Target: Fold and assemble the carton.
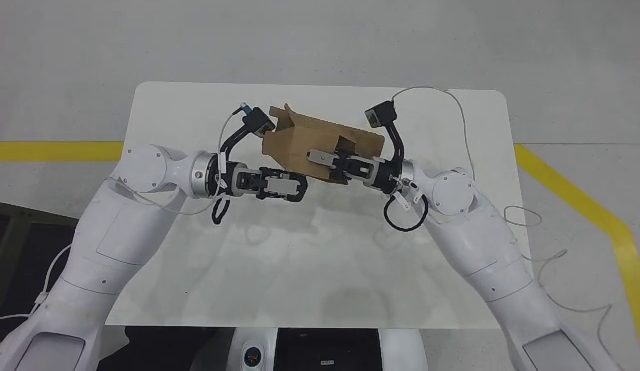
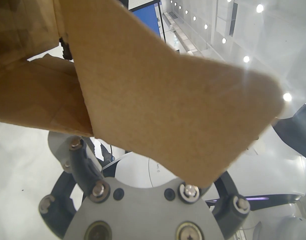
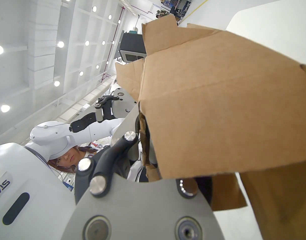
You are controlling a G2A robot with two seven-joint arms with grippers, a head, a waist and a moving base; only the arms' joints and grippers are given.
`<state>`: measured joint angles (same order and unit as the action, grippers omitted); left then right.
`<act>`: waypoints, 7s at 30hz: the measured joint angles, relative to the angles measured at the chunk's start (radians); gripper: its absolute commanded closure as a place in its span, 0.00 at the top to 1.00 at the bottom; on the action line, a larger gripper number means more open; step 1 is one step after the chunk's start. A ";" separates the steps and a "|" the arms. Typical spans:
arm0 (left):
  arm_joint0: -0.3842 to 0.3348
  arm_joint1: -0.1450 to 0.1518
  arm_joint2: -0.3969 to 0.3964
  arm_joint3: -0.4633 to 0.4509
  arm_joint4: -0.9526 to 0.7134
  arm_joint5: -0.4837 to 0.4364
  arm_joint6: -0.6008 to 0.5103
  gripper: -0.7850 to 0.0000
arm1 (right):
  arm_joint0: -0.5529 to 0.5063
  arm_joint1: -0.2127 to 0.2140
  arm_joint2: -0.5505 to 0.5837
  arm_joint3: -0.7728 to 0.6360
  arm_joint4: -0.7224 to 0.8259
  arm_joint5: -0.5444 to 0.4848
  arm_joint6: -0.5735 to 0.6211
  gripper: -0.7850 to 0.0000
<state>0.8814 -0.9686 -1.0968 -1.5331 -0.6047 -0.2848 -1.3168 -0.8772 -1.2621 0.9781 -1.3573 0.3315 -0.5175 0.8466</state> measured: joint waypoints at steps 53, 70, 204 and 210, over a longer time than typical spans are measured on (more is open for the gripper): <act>0.003 0.019 -0.058 0.115 0.529 0.058 0.260 1.00 | 0.084 0.022 0.056 0.056 0.209 0.019 0.406 0.00; -0.006 0.018 -0.055 0.096 0.406 0.061 0.158 1.00 | 0.129 -0.006 -0.023 0.138 0.227 0.012 0.385 0.00; -0.051 0.019 0.007 0.137 0.420 0.046 0.063 1.00 | 0.088 -0.025 -0.022 0.171 0.193 0.110 0.428 0.00; -0.051 0.020 0.009 0.140 0.428 0.046 0.062 1.00 | 0.090 -0.027 -0.025 0.174 0.197 0.103 0.430 0.00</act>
<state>0.8303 -0.9484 -1.0876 -1.3933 -0.1767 -0.2390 -1.2551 -0.7869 -1.2888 0.9530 -1.1836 0.5284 -0.4142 1.2764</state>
